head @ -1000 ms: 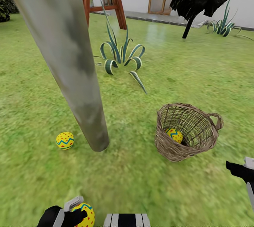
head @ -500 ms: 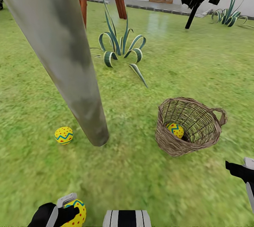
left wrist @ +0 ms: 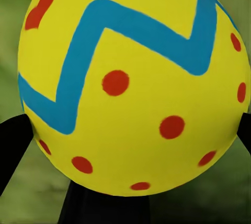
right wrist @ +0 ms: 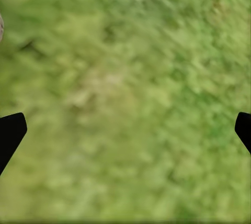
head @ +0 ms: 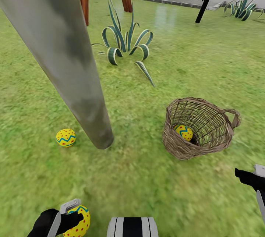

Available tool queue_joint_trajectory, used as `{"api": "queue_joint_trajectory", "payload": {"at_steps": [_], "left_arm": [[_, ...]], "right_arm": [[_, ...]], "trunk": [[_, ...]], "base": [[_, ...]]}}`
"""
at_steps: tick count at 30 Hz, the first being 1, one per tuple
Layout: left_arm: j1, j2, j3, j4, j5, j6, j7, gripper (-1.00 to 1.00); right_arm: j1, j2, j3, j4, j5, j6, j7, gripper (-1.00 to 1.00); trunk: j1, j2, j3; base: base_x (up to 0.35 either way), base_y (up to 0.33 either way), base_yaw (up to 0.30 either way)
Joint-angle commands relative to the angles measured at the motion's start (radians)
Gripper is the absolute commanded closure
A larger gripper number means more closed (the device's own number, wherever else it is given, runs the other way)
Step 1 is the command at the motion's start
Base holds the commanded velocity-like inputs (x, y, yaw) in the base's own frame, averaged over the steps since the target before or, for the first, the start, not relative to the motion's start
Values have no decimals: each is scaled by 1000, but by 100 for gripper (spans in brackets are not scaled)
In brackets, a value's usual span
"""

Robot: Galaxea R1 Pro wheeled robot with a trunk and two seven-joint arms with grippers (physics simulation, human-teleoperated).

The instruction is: Take the three Easter eggs out of the wicker basket on the lawn in the garden, then place them on the lawn next to a single tree (choose any tree) so that all three eggs are next to the same tree and none are left in the basket.

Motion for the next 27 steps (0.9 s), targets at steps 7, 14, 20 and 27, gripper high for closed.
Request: {"api": "queue_joint_trajectory", "payload": {"at_steps": [7,14,20,27], "left_arm": [[0,2,1,43,10,-27,2,-100],[0,4,2,43,10,-27,1,-100],[0,6,8,41,14,-27,1,-100],[0,5,9,41,15,-27,1,-100]], "right_arm": [[0,0,0,-1,6,6,1,-100],[0,0,0,-1,6,6,1,-100],[0,1,0,-2,6,6,1,-100],[0,3,2,-1,7,6,1,-100]], "trunk": [[0,0,-1],[-1,1,11],[-4,2,34],[-7,4,61]], "base": [[0,0,0],[0,0,0],[-105,0,0],[-331,0,0]]}}
